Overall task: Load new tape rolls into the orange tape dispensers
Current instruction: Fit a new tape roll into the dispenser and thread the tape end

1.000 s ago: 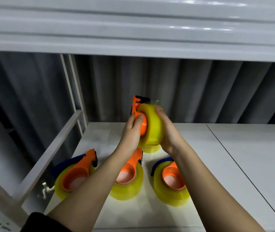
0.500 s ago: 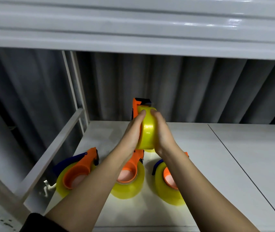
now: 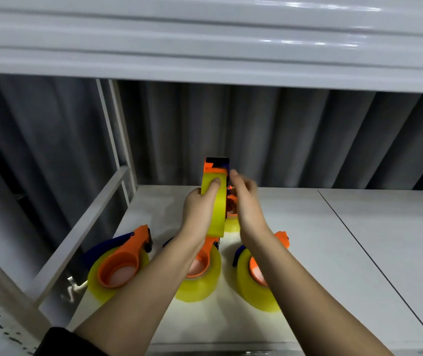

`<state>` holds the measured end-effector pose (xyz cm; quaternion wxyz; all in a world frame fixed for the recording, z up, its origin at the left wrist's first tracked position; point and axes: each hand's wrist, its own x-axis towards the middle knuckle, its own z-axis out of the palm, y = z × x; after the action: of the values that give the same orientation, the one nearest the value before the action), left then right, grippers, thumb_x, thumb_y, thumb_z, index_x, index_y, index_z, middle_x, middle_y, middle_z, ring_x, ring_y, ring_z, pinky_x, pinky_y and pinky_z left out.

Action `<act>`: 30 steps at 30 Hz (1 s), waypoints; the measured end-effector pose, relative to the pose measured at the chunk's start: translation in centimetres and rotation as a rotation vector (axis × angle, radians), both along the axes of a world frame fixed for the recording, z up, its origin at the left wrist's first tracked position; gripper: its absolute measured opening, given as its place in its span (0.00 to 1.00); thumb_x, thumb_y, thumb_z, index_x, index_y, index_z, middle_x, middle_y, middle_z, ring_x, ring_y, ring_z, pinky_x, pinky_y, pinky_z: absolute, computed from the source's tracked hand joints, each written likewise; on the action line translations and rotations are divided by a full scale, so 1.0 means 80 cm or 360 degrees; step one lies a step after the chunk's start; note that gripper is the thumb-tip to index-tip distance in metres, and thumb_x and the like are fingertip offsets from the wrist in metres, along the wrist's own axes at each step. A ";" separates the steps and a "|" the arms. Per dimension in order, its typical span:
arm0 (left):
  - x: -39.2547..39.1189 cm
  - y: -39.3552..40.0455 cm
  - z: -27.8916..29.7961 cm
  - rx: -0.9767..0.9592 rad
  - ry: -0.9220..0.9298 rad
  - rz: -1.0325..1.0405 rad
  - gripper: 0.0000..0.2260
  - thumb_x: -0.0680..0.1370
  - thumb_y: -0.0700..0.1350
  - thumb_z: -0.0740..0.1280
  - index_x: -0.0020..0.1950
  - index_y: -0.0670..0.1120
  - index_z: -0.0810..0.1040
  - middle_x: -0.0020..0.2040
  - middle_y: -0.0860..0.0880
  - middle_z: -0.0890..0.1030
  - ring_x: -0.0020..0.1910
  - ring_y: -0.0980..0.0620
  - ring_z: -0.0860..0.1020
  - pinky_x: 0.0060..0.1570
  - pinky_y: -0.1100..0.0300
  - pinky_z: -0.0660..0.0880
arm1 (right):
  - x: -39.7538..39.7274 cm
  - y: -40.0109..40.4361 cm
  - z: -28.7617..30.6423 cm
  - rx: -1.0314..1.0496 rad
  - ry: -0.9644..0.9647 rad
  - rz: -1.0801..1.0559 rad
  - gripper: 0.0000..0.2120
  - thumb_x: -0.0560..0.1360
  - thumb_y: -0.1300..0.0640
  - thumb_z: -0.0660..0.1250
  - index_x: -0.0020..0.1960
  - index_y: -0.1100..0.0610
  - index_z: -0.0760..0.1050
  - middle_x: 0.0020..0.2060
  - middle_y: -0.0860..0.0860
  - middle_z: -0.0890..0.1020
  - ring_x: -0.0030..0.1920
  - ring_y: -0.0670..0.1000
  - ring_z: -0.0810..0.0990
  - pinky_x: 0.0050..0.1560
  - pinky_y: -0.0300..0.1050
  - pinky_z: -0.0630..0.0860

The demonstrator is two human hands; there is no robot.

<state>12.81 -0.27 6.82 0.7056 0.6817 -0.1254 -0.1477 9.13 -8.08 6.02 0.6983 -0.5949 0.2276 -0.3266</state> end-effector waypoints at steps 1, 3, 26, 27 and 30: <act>-0.001 0.005 -0.002 0.0026 -0.0067 -0.0018 0.17 0.72 0.60 0.66 0.36 0.46 0.79 0.35 0.44 0.83 0.39 0.42 0.82 0.45 0.46 0.80 | -0.006 -0.008 0.005 -0.0169 -0.0029 -0.0042 0.07 0.76 0.50 0.67 0.50 0.51 0.73 0.50 0.52 0.79 0.52 0.50 0.80 0.54 0.41 0.76; 0.001 0.016 -0.007 0.0086 -0.0183 -0.0075 0.19 0.67 0.64 0.66 0.39 0.48 0.80 0.36 0.44 0.84 0.39 0.42 0.83 0.46 0.41 0.79 | -0.018 -0.027 0.017 -0.0639 0.0000 -0.0134 0.12 0.72 0.50 0.72 0.52 0.51 0.74 0.49 0.48 0.77 0.50 0.47 0.78 0.50 0.35 0.74; -0.030 0.070 0.004 0.0239 -0.0620 -0.0192 0.15 0.73 0.59 0.65 0.43 0.48 0.79 0.38 0.45 0.83 0.38 0.47 0.82 0.43 0.44 0.79 | -0.035 -0.016 0.035 -0.2101 -0.0087 -0.0451 0.08 0.73 0.49 0.68 0.42 0.53 0.81 0.48 0.49 0.80 0.51 0.51 0.75 0.47 0.48 0.67; -0.029 0.071 0.005 0.0230 -0.0609 -0.0187 0.15 0.72 0.60 0.65 0.43 0.47 0.78 0.37 0.44 0.83 0.38 0.46 0.82 0.43 0.43 0.79 | -0.035 -0.015 0.035 -0.2205 -0.0061 -0.0506 0.08 0.74 0.49 0.68 0.42 0.54 0.81 0.49 0.49 0.80 0.51 0.53 0.76 0.46 0.47 0.66; -0.028 0.074 0.008 0.0229 -0.0596 -0.0194 0.15 0.72 0.59 0.66 0.42 0.47 0.78 0.37 0.44 0.83 0.38 0.44 0.82 0.42 0.42 0.79 | -0.032 -0.014 0.038 -0.2376 -0.0007 -0.0631 0.09 0.75 0.50 0.67 0.42 0.55 0.80 0.49 0.49 0.81 0.49 0.54 0.77 0.44 0.47 0.67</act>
<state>10.54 5.64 7.45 0.6092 0.7370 -0.2845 -0.0694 6.57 -9.16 9.09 0.0409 -0.8557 0.0480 -0.5136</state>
